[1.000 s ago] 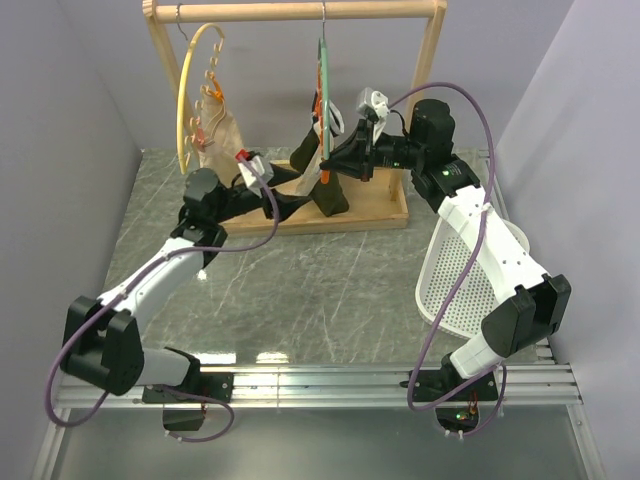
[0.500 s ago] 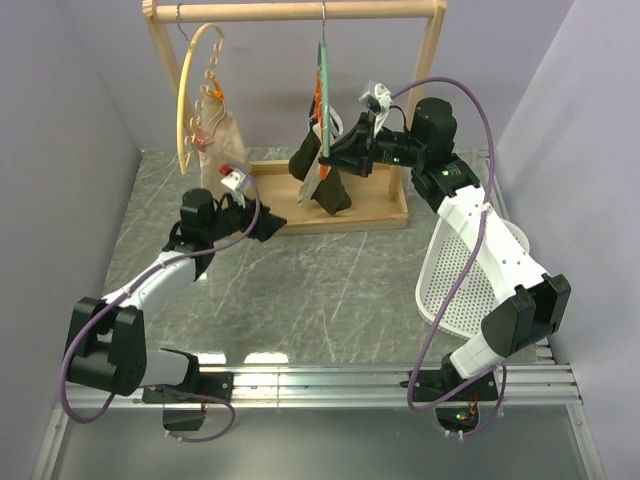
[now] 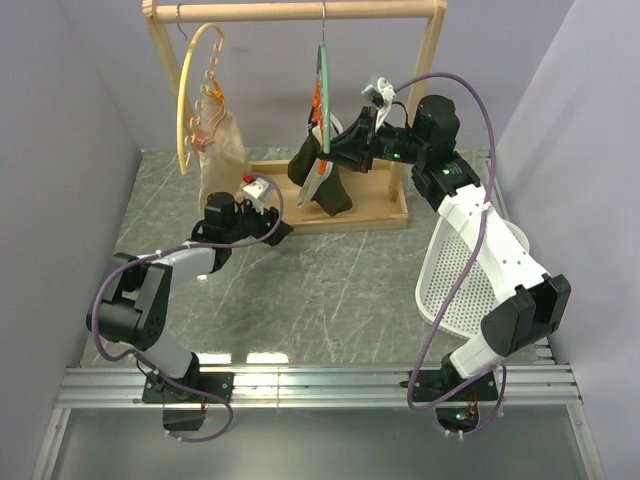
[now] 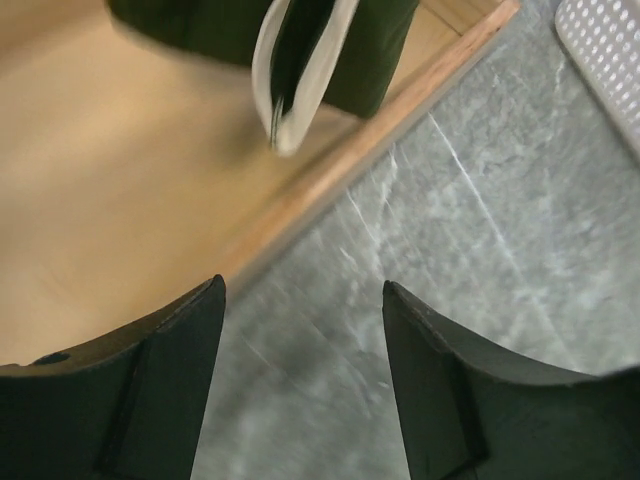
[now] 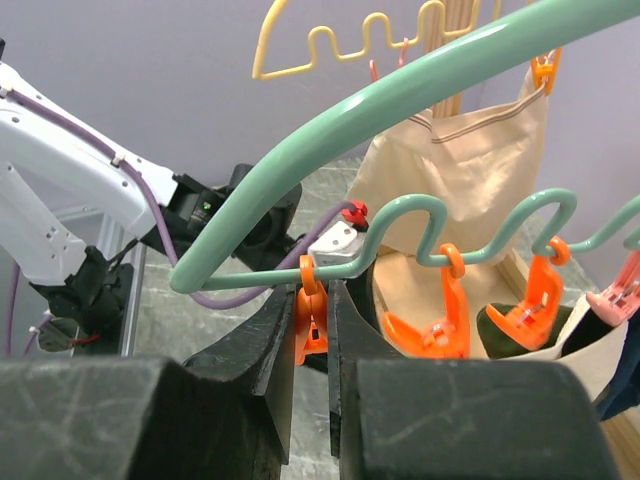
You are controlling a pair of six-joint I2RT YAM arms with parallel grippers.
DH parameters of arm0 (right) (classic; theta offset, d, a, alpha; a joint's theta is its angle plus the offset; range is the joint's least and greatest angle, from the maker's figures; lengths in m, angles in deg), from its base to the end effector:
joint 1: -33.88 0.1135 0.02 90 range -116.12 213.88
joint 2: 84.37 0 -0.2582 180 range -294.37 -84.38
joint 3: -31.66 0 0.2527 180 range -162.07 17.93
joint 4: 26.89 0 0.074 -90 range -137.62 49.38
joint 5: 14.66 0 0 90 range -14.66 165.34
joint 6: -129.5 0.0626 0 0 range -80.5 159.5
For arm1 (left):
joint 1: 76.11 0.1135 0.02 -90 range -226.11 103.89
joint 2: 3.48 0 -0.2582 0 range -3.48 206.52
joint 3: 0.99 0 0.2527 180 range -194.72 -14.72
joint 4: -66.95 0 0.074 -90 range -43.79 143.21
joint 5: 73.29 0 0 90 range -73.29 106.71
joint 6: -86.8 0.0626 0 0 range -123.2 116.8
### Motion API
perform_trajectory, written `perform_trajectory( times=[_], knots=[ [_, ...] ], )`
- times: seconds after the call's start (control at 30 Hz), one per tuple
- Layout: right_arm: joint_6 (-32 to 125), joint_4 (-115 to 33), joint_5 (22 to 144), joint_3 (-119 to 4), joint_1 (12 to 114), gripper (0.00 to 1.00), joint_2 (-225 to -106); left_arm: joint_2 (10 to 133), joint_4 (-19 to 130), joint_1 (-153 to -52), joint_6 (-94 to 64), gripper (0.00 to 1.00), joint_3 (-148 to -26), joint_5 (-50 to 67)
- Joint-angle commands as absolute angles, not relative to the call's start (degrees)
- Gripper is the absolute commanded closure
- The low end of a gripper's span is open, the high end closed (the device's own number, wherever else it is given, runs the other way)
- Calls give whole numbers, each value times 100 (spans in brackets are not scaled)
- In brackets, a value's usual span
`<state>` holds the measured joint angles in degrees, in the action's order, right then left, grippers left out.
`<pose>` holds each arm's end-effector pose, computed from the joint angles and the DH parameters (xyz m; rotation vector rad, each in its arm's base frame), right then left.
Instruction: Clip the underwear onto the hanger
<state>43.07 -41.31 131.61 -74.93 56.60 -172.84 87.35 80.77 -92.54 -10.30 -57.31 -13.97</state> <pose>0.3136 0.1878 0.4572 -1.0390 1.2705 1.0882 0.3282 -0.1301 0.1833 0.5203 1.8887 -0.7882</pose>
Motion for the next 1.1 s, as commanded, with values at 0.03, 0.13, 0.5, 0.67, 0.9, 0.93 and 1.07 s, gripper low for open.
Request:
perform_trajectory(
  times=[0.03, 0.13, 0.5, 0.67, 0.9, 0.93, 1.07],
  knots=[
    [4249, -4018, 13221, -7866, 5655, 100, -17235, 8477, 8469, -9246, 794, 33, -6113, -2037],
    [4249, -4018, 13238, -7884, 5638, 100, -17235, 8406, 8161, -9141, 1235, 37, -6366, -2337],
    [4135, -4018, 13317, -7814, 5638, 100, -17183, 8907, 7116, -9167, 988, 39, -7738, -2548],
    [4117, -4018, 13379, -7840, 5655, 100, -17209, 8776, 6763, -9175, 2235, 41, -7669, -3215],
    [4073, -4018, 13467, -7814, 5638, 100, -17209, 9012, 6167, -9202, 4423, 56, -7949, -3497],
    [4073, -4018, 13475, -7805, 5629, 100, -17209, 9082, 6087, -9202, 4539, 58, -8132, -3550],
    [4047, -4018, 13484, -7796, 5646, 100, -17200, 9460, 5822, -9246, 4935, 58, -8485, -3638]
  ],
)
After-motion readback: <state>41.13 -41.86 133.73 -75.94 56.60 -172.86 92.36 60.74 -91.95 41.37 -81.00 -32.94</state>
